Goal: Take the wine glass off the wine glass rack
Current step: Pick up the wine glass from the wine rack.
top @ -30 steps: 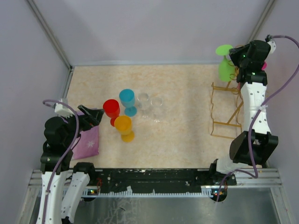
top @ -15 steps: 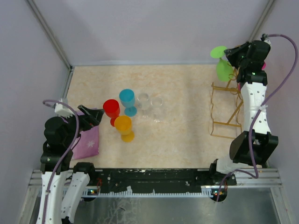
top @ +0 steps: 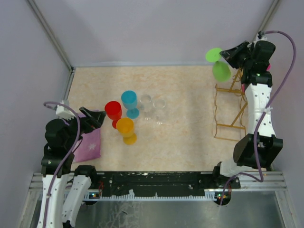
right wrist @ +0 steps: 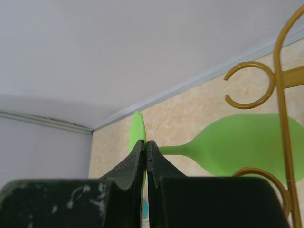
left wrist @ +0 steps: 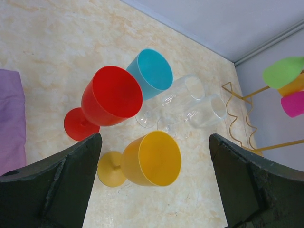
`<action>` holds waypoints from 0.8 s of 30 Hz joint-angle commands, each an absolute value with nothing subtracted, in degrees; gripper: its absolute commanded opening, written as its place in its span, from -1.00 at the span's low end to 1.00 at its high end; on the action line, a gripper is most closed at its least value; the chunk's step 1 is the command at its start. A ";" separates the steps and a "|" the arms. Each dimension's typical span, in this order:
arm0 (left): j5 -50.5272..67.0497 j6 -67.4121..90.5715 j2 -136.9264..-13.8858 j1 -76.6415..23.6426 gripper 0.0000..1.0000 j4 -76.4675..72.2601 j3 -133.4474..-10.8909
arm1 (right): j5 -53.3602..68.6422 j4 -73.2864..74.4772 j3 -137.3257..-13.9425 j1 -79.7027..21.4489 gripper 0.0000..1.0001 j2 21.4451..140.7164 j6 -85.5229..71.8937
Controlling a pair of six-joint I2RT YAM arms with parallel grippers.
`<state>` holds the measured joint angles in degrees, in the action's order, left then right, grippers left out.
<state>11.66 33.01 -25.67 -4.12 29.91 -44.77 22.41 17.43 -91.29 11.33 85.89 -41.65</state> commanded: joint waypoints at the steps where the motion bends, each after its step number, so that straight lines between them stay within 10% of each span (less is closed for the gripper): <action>1: 13.15 33.50 -24.89 -3.89 0.99 27.77 -43.95 | 31.87 13.31 -93.75 11.67 -1.00 82.34 -40.42; 24: 24.11 37.38 -24.45 -3.92 0.98 15.44 -42.84 | 45.12 4.74 -72.46 1.01 -1.00 63.19 -37.61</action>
